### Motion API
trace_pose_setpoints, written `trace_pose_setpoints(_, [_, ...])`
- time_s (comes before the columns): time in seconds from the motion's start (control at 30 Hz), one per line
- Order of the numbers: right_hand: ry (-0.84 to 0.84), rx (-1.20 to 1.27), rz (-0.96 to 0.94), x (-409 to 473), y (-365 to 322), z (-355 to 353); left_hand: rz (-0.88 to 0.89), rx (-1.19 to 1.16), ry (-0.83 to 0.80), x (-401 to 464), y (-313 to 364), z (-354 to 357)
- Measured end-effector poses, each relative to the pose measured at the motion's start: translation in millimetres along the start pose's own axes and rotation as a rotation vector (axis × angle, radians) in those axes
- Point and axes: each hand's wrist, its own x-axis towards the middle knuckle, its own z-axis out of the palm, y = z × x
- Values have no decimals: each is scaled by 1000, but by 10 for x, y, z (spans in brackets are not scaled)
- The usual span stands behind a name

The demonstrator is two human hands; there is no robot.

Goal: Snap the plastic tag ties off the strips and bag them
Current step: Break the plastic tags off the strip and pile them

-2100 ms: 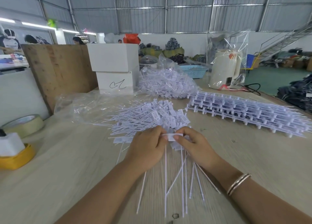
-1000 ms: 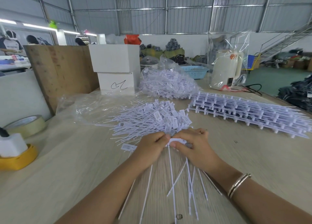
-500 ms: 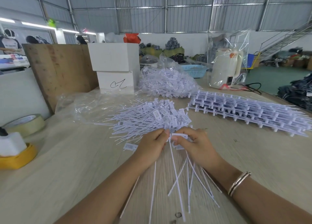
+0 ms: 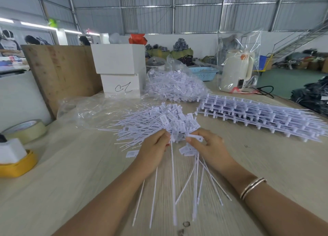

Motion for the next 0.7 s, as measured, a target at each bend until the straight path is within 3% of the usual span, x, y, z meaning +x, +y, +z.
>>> trace_pose_setpoints(0.13, [-18, -371, 43, 36, 75, 65, 83, 257, -62, -20, -34, 11])
trace_pose_setpoints(0.37, [80, -507, -47, 38, 86, 106, 68, 426, -168, -43, -64, 24])
trace_pose_setpoints(0.47, [168, -392, -149, -13, 17, 73, 120, 373, -166, -58, -42, 34])
trace_pose_setpoints(0.6, [-87, -215, -226, -93, -105, 124, 221, 267, -141, -80, 7, 58])
trace_pose_setpoints(0.7, [-168, -54, -171, -87, -116, 118, 257, 369, -139, -85, -4, 50])
